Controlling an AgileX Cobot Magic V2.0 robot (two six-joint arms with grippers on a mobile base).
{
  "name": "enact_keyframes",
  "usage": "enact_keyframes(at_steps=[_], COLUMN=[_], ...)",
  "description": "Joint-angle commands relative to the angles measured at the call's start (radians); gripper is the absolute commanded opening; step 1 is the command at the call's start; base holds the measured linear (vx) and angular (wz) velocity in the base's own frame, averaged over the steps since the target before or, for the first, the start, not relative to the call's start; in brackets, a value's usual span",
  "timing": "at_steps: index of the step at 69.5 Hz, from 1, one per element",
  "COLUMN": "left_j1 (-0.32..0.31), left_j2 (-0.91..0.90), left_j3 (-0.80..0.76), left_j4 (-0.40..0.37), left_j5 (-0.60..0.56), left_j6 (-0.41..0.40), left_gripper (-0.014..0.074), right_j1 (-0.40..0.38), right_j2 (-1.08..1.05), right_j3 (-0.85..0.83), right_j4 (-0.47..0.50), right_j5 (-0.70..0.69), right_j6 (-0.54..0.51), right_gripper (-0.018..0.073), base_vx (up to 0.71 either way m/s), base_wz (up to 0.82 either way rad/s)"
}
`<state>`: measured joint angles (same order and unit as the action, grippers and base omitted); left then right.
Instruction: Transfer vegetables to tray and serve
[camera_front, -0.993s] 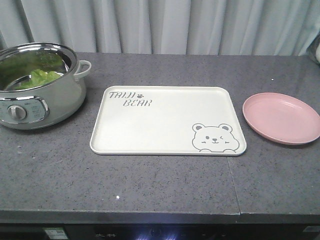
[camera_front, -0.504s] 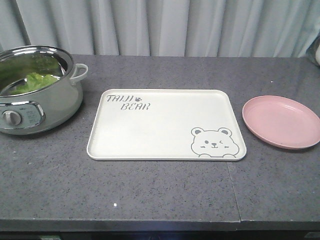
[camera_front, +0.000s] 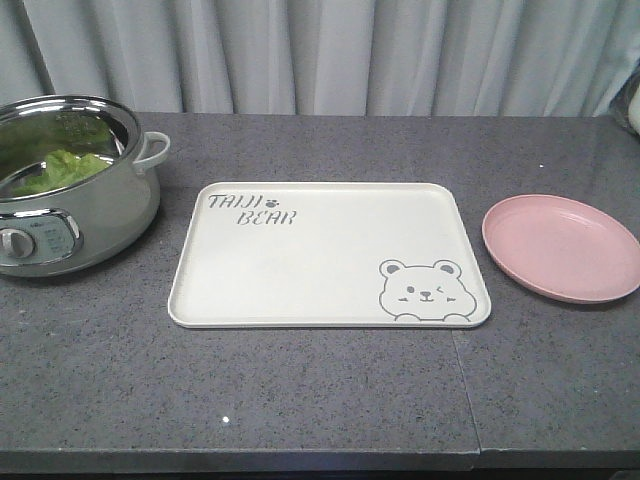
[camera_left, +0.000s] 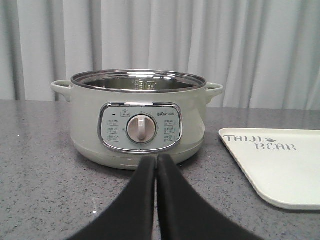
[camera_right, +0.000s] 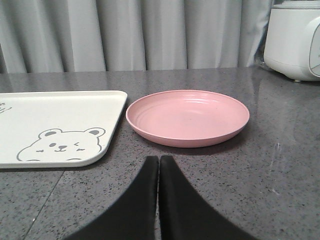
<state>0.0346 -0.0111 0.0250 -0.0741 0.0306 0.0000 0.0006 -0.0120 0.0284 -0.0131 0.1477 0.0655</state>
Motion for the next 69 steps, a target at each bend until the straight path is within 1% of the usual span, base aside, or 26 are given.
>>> enact_keyframes(at_steps=[1, 69], left_j1=[0.000, 0.000], left_j2=[-0.014, -0.014], left_j3=[0.005, 0.005], left_j4=[-0.007, -0.007], left_j5=[-0.069, -0.069], left_j6=[0.000, 0.000], left_gripper=[-0.0006, -0.0006], right_j1=[-0.001, -0.001], right_j2=[-0.003, -0.003], right_j3=[0.007, 0.007], right_j4=[-0.008, -0.008], right_j5=[-0.075, -0.075], right_j6=[-0.003, -0.003], right_gripper=[-0.0003, -0.0003], base_vx=[0.00, 0.00], base_wz=[-0.01, 0.00])
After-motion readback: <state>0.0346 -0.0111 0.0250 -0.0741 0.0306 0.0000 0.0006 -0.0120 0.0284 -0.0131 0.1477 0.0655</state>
